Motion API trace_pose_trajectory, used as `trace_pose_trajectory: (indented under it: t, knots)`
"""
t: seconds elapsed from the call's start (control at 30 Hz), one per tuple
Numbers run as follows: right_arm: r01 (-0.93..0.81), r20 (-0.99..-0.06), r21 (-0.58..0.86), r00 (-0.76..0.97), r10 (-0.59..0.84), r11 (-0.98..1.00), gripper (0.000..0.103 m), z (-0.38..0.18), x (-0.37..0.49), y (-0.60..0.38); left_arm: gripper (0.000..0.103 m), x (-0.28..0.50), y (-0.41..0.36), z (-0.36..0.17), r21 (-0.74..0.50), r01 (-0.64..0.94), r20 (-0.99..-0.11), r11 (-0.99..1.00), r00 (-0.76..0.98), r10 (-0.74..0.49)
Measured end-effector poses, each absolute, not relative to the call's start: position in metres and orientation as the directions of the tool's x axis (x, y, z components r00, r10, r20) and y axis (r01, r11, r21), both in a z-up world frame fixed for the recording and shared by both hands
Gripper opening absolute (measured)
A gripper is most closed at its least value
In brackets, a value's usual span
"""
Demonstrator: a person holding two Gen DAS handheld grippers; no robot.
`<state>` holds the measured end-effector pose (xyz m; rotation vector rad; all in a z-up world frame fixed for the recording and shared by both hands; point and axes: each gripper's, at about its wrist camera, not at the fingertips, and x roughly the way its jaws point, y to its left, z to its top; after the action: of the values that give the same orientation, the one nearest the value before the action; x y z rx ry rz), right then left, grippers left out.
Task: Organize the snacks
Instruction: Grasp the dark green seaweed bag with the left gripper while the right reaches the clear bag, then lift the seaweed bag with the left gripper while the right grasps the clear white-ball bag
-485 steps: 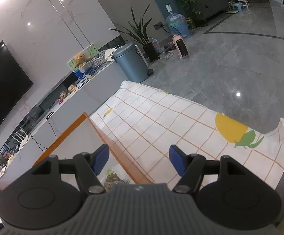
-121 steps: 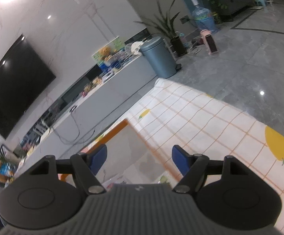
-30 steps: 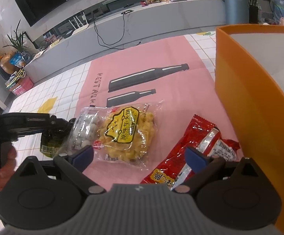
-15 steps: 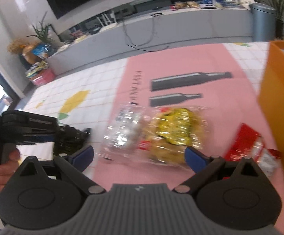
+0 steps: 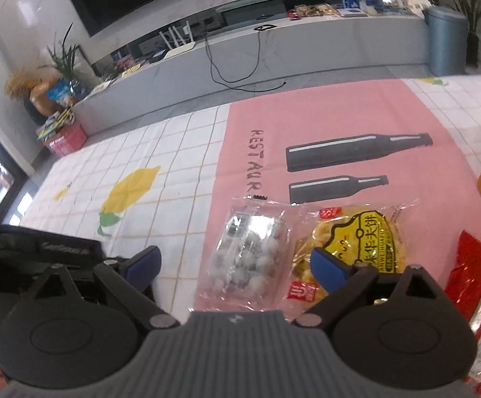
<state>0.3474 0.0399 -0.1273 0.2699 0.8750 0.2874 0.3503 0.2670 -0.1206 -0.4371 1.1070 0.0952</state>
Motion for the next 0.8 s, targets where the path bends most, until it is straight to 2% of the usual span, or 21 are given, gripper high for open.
trace_pose_trajectory:
  t: [0.17,0.3,0.4,0.53,0.57,0.67,0.8]
  knots:
    - [-0.154,-0.748,0.328,0.561,0.356,0.932,0.097,-0.136,0.36,0.065,0.039,0.347,0.279,-0.105,-0.266,-0.321,-0.863,0.909,0.499,-0.076]
    - [-0.022,-0.792,0.135,0.598,0.121,0.991,0.097,-0.146,0.366,0.082,0.039,0.347,0.28,-0.104,-0.291,-0.317,-0.857,0.903,0.505,-0.1]
    - [-0.005,-0.803,0.086,0.591,0.072,0.996,0.099,-0.158,0.369,0.09,0.039,0.349,0.279,-0.105,-0.299,-0.311,-0.86,0.902,0.497,-0.114]
    - [-0.018,-0.76,0.03,0.649,0.035,0.999,0.098,-0.165,0.363,0.098,0.039,0.348,0.279,-0.102,-0.314,-0.308,-0.853,0.898,0.506,-0.125]
    - [-0.035,-0.743,0.011,0.669,0.031,0.999,0.093,-0.167,0.36,0.1,0.039,0.348,0.279,-0.101,-0.316,-0.307,-0.851,0.898,0.509,-0.125]
    - [-0.126,-0.689,0.005,0.719,0.095,0.992,0.061,-0.164,0.35,0.103,0.039,0.347,0.28,-0.099,-0.322,-0.313,-0.847,0.893,0.516,-0.125]
    - [-0.164,-0.668,0.036,0.73,0.146,0.986,0.057,-0.163,0.343,0.099,0.039,0.346,0.279,-0.095,-0.308,-0.318,-0.845,0.897,0.524,-0.104]
